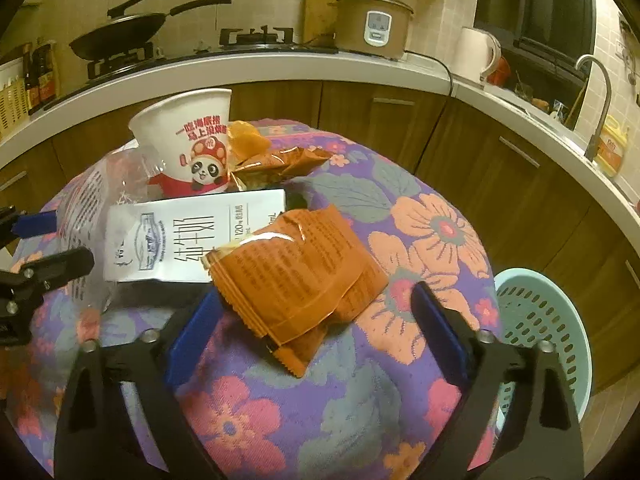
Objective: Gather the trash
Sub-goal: 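Grasp the clear plastic bag with the left tool while the right tool grasps the orange wrapper, then carry both items over the blue basket and open both tools to drop them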
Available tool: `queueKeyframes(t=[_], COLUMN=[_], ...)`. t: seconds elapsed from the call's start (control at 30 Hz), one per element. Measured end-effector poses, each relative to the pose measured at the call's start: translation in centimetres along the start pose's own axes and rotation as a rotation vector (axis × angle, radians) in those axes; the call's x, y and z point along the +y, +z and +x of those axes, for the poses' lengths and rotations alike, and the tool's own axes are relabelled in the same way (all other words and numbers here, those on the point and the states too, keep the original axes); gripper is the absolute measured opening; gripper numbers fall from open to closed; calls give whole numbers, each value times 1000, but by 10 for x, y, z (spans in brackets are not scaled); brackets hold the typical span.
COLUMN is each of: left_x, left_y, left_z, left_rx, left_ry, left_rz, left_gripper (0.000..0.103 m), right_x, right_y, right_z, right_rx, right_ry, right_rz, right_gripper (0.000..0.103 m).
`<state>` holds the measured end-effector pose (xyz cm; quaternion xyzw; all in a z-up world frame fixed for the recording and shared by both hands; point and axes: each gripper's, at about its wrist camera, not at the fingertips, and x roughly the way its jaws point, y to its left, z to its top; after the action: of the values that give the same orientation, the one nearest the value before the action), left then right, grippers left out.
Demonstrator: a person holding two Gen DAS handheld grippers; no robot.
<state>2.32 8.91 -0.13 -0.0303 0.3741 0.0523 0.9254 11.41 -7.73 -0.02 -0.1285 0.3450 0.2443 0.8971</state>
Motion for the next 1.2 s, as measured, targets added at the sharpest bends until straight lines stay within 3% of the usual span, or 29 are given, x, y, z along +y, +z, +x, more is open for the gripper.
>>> queueKeyframes(t=[0.03,0.1,0.2,0.3,0.43,0.73,0.93,1.2], left_x=[0,0,3,4,1,-15,-63,-142], left_y=[0,-2,-6,-9,-14,-6,22,61], left_z=[1,0,-7,-17,-30,-74,-78,-54], left_rx=[6,12,4,-13,-34,-126,-144,-130], left_ry=[2,17,4,-12,-30,-88,-95,-145], left_rz=[1,2,-20,-39,-54,-64,41,151], left_gripper=[59,51,43,39,32,30,30,30], right_x=[-1,-5,-10,-12,-23,-59,-92,-159], right_y=[0,-2,-4,-7,-12,-19,-24,-41], right_z=[1,5,-1,-11,-22,-62,-82,-94], right_rx=[8,28,1,-32,-62,-154,-190,-202], right_ry=[7,18,35,14,9,17,-21,-103], right_rz=[6,24,43,43,64,140,181,265], right_gripper=[56,42,39,21,13,12,12,12])
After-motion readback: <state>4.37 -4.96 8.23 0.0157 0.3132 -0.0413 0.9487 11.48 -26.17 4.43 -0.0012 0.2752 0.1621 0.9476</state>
